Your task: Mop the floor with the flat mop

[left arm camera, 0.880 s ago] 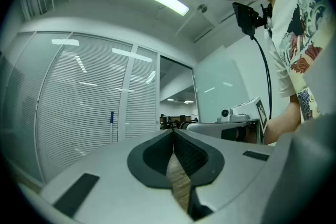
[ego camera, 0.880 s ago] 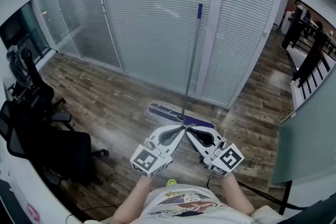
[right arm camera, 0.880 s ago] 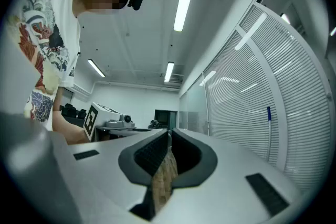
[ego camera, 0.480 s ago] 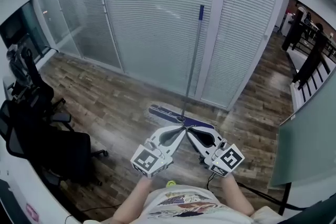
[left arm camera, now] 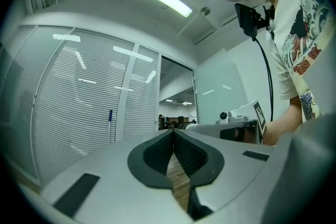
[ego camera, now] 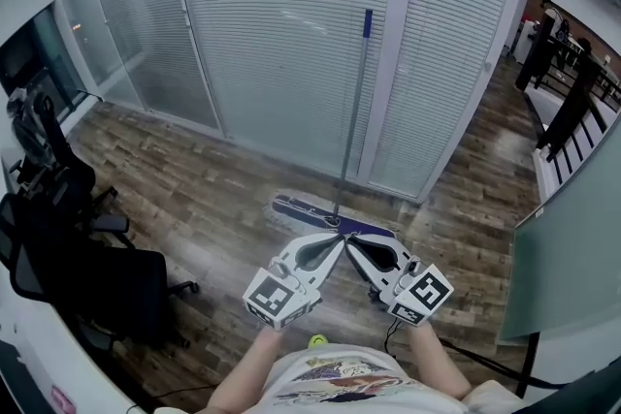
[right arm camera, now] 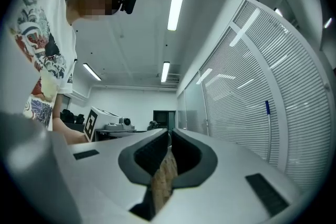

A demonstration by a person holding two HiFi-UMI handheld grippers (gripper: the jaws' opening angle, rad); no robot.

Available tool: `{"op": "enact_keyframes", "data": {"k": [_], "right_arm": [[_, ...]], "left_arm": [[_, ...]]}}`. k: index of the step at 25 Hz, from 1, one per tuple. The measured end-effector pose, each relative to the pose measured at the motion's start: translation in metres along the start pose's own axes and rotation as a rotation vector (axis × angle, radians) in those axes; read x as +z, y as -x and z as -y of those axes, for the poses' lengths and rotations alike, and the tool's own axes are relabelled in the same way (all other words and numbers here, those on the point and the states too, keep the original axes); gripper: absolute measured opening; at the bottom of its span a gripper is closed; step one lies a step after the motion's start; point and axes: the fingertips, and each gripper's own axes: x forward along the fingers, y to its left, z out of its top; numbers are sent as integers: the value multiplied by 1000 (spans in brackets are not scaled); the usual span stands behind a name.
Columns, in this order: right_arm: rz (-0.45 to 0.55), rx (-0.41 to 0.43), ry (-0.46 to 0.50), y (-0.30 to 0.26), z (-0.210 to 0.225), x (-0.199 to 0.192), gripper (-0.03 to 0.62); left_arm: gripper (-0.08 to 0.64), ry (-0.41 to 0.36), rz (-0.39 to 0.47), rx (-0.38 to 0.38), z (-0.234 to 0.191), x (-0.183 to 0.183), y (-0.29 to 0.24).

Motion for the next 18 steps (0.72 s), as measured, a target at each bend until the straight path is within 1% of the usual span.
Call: {"op": "enact_keyframes", "data": {"k": [4, 9, 12, 18], "right_arm": [[-16, -16, 10, -4, 0, -3, 35], [-27, -42, 11, -6, 3, -8, 35], [-34, -44, 7, -9, 6, -12, 35], [-74, -54, 13, -18, 26, -22, 37]], "left_arm": [[11, 1, 6, -6, -3, 1, 2], [11, 19, -6, 4, -8, -7, 1], [12, 25, -9, 4, -13, -11, 1], [12, 46, -22, 18, -29, -22, -12]]}}
